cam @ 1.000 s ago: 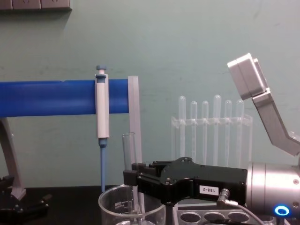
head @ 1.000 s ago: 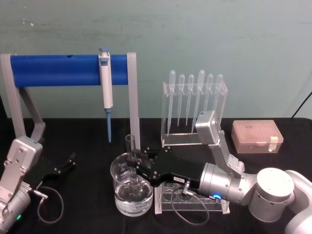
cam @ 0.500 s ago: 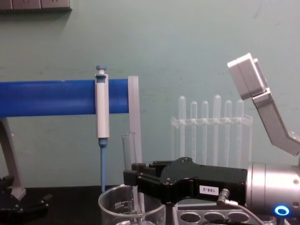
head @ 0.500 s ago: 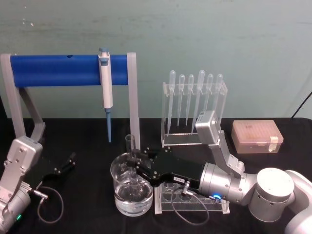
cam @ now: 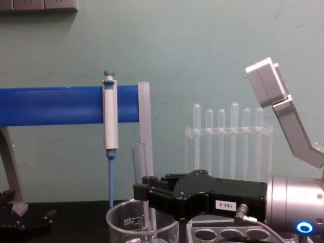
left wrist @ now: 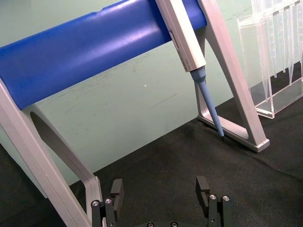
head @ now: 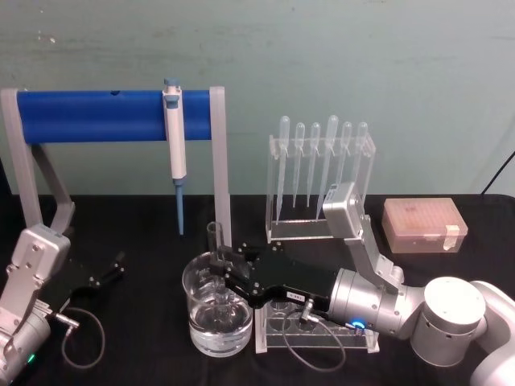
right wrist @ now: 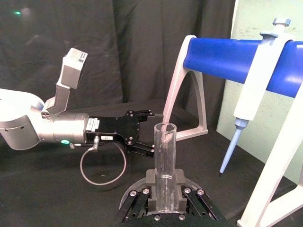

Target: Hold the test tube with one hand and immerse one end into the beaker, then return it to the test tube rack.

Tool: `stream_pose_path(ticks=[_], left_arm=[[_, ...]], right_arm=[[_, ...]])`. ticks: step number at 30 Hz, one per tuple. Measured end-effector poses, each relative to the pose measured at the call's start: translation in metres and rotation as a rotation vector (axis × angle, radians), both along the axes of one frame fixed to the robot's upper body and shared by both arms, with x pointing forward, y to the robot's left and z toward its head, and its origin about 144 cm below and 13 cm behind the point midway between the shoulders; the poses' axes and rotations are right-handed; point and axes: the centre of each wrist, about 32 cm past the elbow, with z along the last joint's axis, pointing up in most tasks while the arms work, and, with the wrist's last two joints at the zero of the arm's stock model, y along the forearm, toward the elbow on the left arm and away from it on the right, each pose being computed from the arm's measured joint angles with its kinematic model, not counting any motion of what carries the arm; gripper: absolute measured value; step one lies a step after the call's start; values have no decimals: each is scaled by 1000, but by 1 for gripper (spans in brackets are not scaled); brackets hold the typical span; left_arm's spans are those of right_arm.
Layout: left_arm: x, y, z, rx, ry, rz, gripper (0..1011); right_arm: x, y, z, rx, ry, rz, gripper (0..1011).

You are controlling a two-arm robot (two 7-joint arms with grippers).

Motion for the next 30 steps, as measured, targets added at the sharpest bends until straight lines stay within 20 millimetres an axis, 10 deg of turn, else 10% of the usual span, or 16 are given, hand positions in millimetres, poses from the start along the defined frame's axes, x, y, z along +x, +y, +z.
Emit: stream_pose_path(ticks=[30], left_arm=[[0,0,0,0,0,0,1000]], right_arm=[[-19,-11,51,49,-74,28,238]])
